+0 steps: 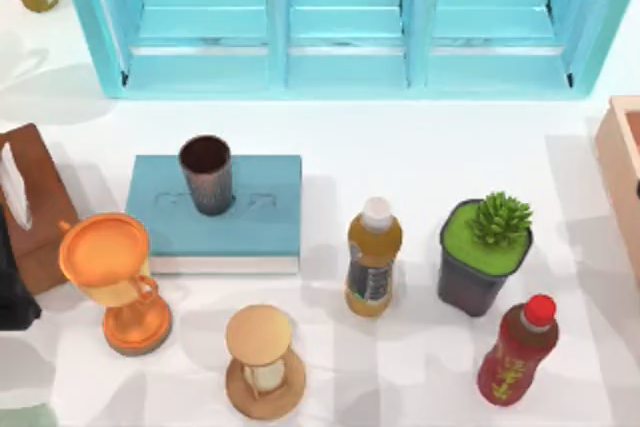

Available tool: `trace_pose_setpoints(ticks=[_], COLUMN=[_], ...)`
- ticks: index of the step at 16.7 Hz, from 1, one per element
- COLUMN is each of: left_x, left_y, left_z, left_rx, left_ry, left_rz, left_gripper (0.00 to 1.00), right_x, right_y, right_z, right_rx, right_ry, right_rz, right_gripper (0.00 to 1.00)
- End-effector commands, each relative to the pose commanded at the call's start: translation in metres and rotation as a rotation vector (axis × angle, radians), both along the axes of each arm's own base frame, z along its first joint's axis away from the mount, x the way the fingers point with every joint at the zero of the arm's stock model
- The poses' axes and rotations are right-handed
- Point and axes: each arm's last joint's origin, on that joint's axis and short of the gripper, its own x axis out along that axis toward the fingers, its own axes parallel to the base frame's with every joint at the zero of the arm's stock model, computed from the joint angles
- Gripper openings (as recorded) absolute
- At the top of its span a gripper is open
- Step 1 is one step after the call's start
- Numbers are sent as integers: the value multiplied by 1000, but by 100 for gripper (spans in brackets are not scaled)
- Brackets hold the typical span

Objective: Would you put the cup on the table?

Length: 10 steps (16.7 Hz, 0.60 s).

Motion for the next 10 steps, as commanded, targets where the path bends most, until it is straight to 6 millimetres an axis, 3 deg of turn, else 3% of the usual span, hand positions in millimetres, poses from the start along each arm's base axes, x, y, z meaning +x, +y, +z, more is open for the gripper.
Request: trace_pose_setpoints(ticks=[5,8,10], left_x=[0,0,0], left_y=[0,0,0], left_z=[0,0,0], left_rx=[0,0,0], left_ry=[0,0,0], left_rz=[0,0,0], left_gripper=[100,100,100], right_x=[51,84,102], right_y=[65,122,165], right_z=[85,128,145], right_rx=[25,26,21], right_ry=[280,395,455], right_rz=[120,152,158], right_gripper=[100,100,100])
